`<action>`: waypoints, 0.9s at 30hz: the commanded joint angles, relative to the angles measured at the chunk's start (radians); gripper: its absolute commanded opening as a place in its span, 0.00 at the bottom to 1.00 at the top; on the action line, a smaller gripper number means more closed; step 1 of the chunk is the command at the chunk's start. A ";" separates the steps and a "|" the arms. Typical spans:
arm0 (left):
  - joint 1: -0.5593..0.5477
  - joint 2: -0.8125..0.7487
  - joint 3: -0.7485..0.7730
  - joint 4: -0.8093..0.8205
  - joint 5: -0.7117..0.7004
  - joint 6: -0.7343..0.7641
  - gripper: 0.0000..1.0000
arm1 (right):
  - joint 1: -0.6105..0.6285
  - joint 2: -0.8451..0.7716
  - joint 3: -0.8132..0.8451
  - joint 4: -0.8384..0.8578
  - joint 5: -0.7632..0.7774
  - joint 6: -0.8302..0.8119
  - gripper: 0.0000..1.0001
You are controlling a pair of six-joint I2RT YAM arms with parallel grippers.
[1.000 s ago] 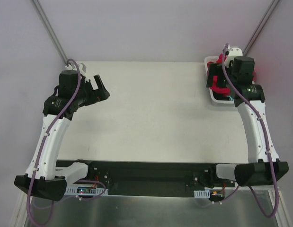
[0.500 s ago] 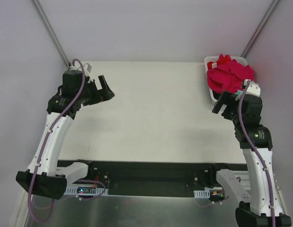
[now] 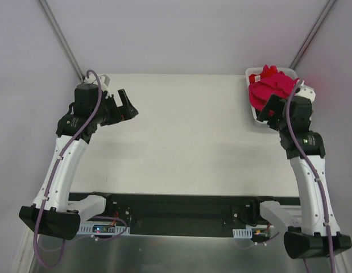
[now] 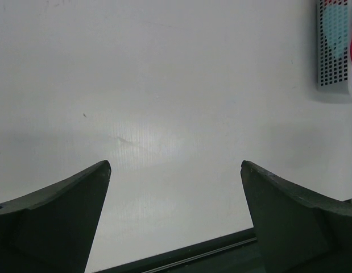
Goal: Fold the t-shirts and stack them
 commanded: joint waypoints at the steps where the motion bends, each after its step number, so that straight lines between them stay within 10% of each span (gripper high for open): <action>1: 0.011 -0.009 -0.011 0.033 0.003 -0.018 0.99 | -0.009 0.144 0.090 0.109 0.057 -0.056 0.96; 7: 0.011 -0.052 -0.042 0.033 -0.036 -0.007 0.99 | -0.032 0.281 0.203 0.179 0.041 -0.113 0.96; 17: 0.011 -0.066 -0.060 0.047 -0.014 -0.019 0.99 | -0.045 0.194 0.075 0.294 -0.426 0.085 0.96; 27: 0.011 -0.040 -0.073 0.125 0.034 -0.051 0.99 | -0.043 0.053 0.041 0.150 -0.334 0.076 0.96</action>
